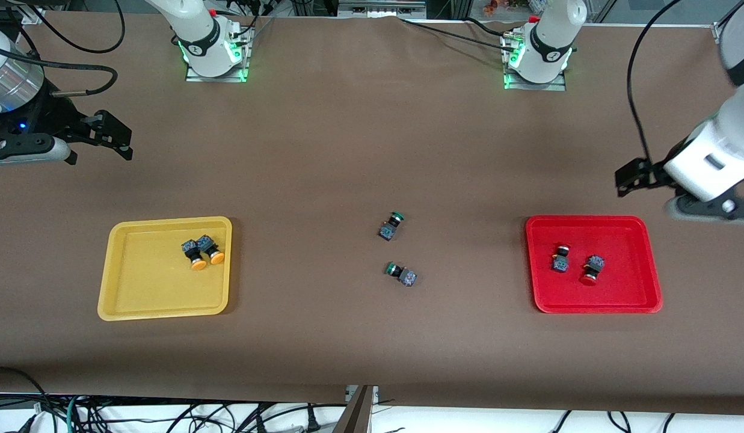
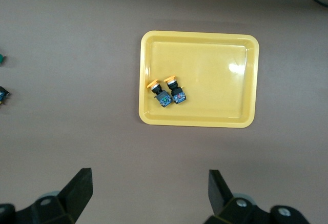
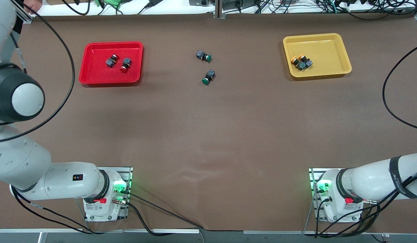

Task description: Place red and yellow buttons in trays

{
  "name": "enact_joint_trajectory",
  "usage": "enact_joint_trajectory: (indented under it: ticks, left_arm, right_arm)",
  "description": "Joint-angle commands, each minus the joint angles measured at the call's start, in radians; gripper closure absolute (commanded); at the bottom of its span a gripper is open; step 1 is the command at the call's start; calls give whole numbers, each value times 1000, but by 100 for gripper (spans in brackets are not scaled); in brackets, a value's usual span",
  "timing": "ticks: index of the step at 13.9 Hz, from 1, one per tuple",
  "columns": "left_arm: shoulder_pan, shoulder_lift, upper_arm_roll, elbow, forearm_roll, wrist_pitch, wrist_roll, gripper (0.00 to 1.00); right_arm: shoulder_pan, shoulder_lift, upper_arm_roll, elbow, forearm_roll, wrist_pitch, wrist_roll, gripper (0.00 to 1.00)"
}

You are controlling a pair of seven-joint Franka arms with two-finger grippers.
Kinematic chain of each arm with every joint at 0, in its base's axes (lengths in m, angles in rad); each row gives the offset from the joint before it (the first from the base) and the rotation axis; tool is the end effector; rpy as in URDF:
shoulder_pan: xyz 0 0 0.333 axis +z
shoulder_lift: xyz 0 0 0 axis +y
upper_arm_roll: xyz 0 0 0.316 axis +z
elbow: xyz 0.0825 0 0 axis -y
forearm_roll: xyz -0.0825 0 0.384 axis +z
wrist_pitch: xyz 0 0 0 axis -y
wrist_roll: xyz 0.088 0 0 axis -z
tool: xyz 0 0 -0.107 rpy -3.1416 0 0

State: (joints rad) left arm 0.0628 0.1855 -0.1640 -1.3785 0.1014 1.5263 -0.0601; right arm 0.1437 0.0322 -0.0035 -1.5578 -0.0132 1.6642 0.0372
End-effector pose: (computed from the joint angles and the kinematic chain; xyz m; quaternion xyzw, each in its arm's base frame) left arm 0.6050 -0.0402 0.6048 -0.9990 0.0181 0.0148 0.0369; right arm 0.5684 0.0789 0.6211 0.9979 0.0518 0.0375 0.0033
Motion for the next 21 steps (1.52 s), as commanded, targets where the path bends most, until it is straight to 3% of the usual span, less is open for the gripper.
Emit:
enact_joint_trajectory:
  ticks: [1, 4, 8, 15, 21]
  left_arm:
    - [-20, -233, 64, -308, -48, 122, -26, 0]
    - [-58, -268, 81, -376, -69, 193, -43, 0]
    - [-64, -198, 67, -286, -54, 179, -40, 0]
    - [-29, -198, 80, -278, -63, 124, -26, 0]
    - [-29, -189, 80, -263, -62, 124, -26, 0]
  right_arm:
    - [-13, 8, 14, 21, -16, -6, -2, 0]
    - [-13, 8, 16, 21, -14, -6, 3, 0]
    - [-12, 8, 16, 21, -14, -6, 9, 0]
    - [-9, 29, 19, 21, -73, -4, 9, 0]
    - [-10, 29, 22, 21, -56, -4, 12, 0]
